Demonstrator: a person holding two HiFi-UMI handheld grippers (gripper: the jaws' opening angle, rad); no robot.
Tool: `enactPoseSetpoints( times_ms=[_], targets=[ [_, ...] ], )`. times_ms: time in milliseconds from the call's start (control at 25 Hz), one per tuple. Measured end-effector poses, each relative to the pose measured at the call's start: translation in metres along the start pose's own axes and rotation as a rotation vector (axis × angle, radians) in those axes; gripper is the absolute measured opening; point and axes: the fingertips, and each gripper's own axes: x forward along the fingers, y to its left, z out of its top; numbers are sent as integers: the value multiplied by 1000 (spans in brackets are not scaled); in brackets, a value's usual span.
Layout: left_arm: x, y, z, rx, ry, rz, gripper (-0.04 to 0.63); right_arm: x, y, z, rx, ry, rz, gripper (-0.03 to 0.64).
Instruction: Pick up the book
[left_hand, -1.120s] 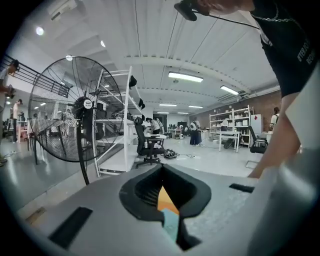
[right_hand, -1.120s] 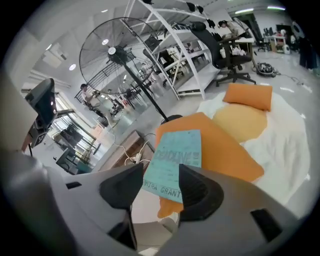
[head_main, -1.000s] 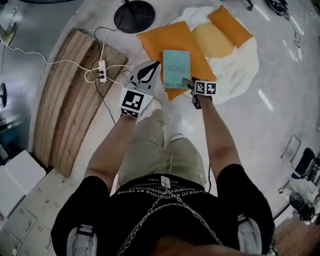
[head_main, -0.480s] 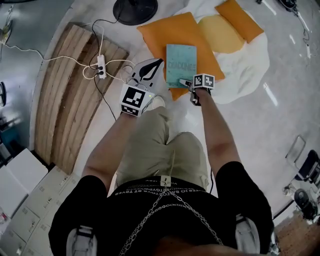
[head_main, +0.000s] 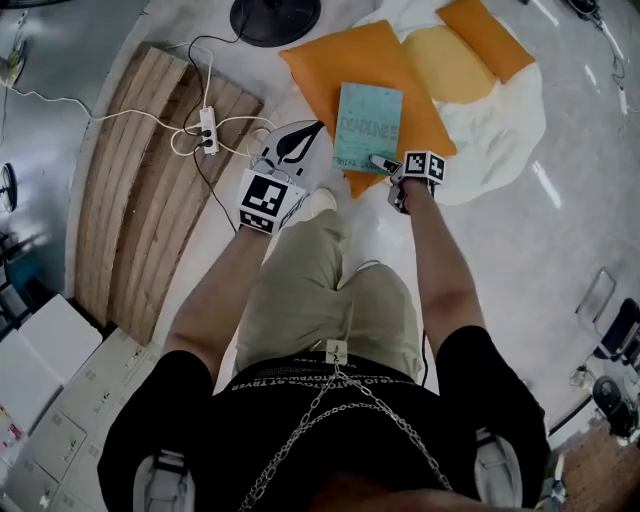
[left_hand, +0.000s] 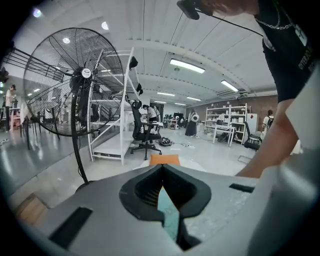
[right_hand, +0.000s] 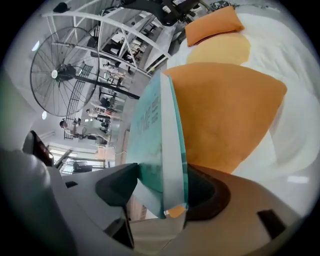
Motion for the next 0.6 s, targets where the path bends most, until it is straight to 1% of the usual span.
enactPoseSetpoints(
  times_ms=[120,240,360,600],
  targets=[
    [-2,0,1,-9,6,-5,5,-18,13,2,30,-59,68,239],
    [-7,-2,5,-11,12,-5,5,-35,36,6,74,-144,151,183],
    [-12,-8,11,-14,22,-6,5,-53,46,7,131,-226,199,173],
    [-24,-18,24,-19,46,-1,5,-86,57,13,195,-296,251,169]
  ],
)
